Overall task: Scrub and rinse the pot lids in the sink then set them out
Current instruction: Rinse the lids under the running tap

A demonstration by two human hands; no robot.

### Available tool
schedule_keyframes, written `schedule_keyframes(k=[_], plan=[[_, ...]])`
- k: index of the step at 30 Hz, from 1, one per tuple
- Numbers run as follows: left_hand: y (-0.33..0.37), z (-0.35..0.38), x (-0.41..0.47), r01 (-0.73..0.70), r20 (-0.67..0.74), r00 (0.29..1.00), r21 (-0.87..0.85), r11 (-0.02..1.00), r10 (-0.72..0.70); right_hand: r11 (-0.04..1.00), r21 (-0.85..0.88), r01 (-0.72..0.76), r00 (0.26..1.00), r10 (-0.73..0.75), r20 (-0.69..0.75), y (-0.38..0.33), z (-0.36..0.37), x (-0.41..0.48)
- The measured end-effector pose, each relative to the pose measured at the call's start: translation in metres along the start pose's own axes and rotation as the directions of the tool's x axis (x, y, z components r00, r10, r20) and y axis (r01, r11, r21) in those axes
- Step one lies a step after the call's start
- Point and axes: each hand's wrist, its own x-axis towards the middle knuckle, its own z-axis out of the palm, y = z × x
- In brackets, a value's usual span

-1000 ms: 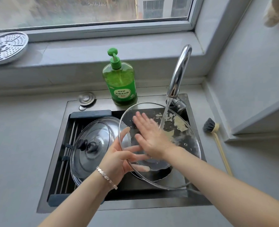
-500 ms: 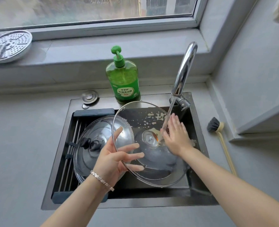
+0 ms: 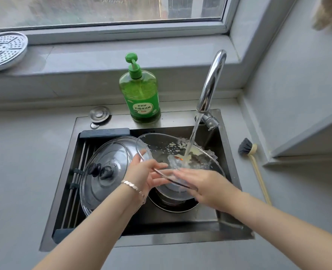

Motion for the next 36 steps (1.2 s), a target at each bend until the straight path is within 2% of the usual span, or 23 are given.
schedule_keyframes(k=[2, 4, 5, 7, 8, 9, 10, 11, 14, 18, 23, 25, 29, 32, 34, 36], plan=[[0.005, 0.012, 0.003, 0.026, 0.036, 0.999, 0.092, 0.995, -0.029, 0.998, 0.061, -0.017, 0.987, 0.026, -0.161, 0.004, -0.009, -0.007], [0.006, 0.018, 0.011, 0.019, 0.081, 0.996, 0.146, 0.989, -0.031, 0.969, 0.198, -0.149, 0.957, 0.191, -0.217, 0.002, -0.024, -0.009], [0.003, 0.020, 0.015, -0.003, 0.090, 0.996, 0.162, 0.987, -0.012, 0.918, 0.314, -0.244, 0.925, 0.318, -0.208, 0.002, -0.030, -0.008], [-0.012, 0.022, 0.027, -0.095, 0.080, 0.994, 0.349, 0.932, 0.072, 0.704, 0.599, -0.381, 0.812, 0.565, -0.148, 0.004, -0.039, -0.005], [-0.023, 0.022, 0.032, -0.139, 0.086, 0.990, 0.510, 0.849, 0.111, 0.578, 0.716, -0.391, 0.752, 0.649, -0.114, 0.005, -0.043, -0.004], [-0.034, 0.023, 0.037, -0.158, 0.103, 0.987, 0.635, 0.756, 0.120, 0.464, 0.800, -0.382, 0.701, 0.709, -0.077, 0.005, -0.046, -0.003], [-0.042, 0.025, 0.040, -0.159, 0.124, 0.987, 0.691, 0.705, 0.101, 0.385, 0.847, -0.367, 0.669, 0.742, -0.047, 0.005, -0.048, -0.002], [-0.049, 0.027, 0.044, -0.148, 0.138, 0.988, 0.692, 0.707, 0.072, 0.347, 0.868, -0.356, 0.656, 0.754, -0.033, 0.004, -0.050, -0.002], [-0.053, 0.030, 0.049, -0.107, 0.115, 0.992, 0.601, 0.792, 0.047, 0.312, 0.884, -0.347, 0.641, 0.767, -0.019, -0.001, -0.054, -0.001], [-0.054, 0.024, 0.052, -0.115, 0.095, 0.993, 0.543, 0.832, 0.075, 0.281, 0.905, -0.319, 0.603, 0.797, -0.035, -0.002, -0.054, 0.000], [-0.054, 0.013, 0.055, -0.222, 0.089, 0.972, 0.657, 0.721, 0.218, 0.291, 0.912, -0.290, 0.595, 0.801, -0.066, -0.007, -0.048, 0.003], [-0.055, 0.011, 0.056, -0.240, 0.077, 0.965, 0.651, 0.720, 0.252, 0.304, 0.910, -0.281, 0.600, 0.796, -0.081, -0.009, -0.047, 0.005], [-0.051, 0.016, 0.052, -0.165, 0.041, 0.983, 0.600, 0.783, 0.176, 0.316, 0.911, -0.266, 0.615, 0.783, -0.092, -0.012, -0.048, 0.007], [-0.046, 0.018, 0.048, -0.030, -0.047, 0.996, 0.586, 0.810, 0.071, 0.318, 0.911, -0.261, 0.627, 0.774, -0.091, -0.017, -0.047, 0.008], [-0.042, 0.019, 0.045, 0.105, -0.113, 0.992, 0.488, 0.867, -0.056, 0.341, 0.903, -0.261, 0.641, 0.761, -0.102, -0.020, -0.045, 0.009], [-0.037, 0.019, 0.042, 0.149, -0.111, 0.987, 0.409, 0.901, -0.113, 0.351, 0.899, -0.261, 0.645, 0.757, -0.108, -0.021, -0.046, 0.009]])
